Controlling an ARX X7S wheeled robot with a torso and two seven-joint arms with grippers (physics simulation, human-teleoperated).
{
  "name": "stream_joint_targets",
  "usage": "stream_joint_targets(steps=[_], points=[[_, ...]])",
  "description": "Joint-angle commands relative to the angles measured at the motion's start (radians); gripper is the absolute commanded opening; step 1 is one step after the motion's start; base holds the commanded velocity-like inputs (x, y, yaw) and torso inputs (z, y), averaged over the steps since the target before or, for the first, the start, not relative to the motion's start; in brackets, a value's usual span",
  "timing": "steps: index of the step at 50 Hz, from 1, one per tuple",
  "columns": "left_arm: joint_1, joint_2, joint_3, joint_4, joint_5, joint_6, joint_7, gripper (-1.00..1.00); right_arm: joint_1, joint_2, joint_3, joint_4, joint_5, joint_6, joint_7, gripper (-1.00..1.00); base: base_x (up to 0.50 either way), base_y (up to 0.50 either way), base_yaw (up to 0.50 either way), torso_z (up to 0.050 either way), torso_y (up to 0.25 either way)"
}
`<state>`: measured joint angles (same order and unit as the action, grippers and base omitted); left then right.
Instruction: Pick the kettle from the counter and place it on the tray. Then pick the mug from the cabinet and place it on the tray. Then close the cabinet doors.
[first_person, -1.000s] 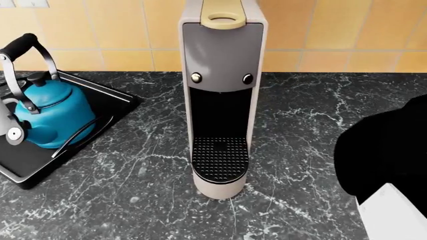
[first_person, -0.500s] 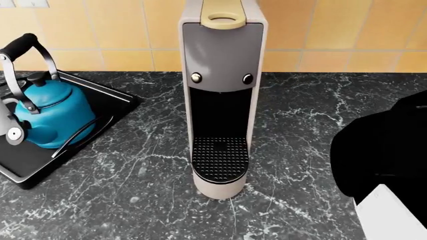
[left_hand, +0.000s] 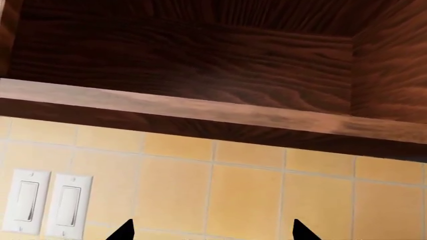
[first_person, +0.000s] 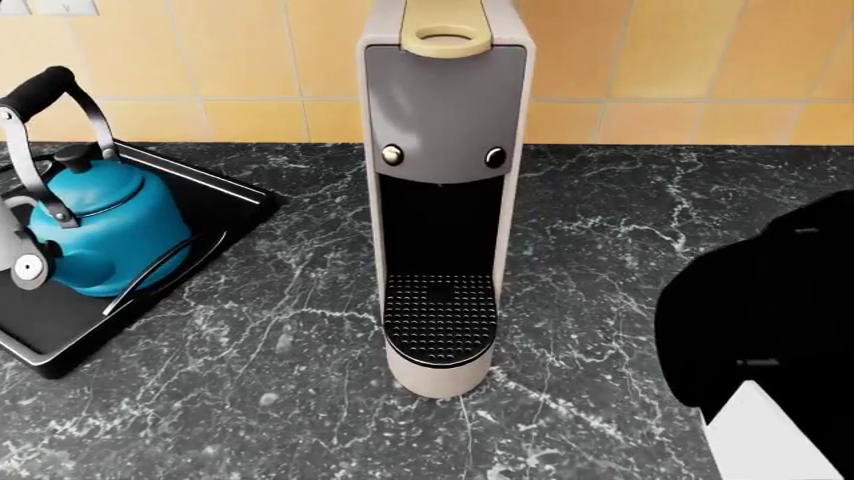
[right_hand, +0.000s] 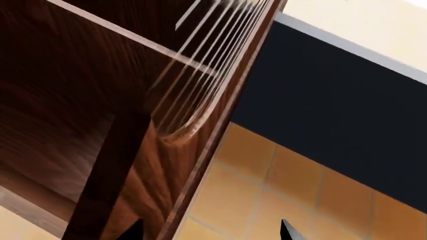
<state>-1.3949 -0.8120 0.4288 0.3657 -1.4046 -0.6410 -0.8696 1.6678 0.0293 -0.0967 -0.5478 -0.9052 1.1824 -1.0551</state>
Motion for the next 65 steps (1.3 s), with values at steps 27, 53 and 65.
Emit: stream_joint_targets(steps=[27,53,65], points=[[0.027,-0.022,-0.011,-0.023,0.013,0.015,0.027,1.0,-0.009,-0.019,0.015,0.295,0.429,-0.185,0.359,1.0,0.0,0.0,0.0,0.004,0.0],[0.078,-0.033,-0.015,-0.064,0.046,0.046,0.062,1.0,-0.029,-0.018,-0.01,0.477,0.77,-0.335,0.594,1.0,0.01,0.01,0.01,0.003,0.0],[0.083,-0.033,-0.013,-0.076,0.053,0.048,0.066,1.0,-0.02,-0.014,-0.026,0.531,0.918,-0.375,0.663,1.0,0.01,0.01,0.01,0.003,0.0]])
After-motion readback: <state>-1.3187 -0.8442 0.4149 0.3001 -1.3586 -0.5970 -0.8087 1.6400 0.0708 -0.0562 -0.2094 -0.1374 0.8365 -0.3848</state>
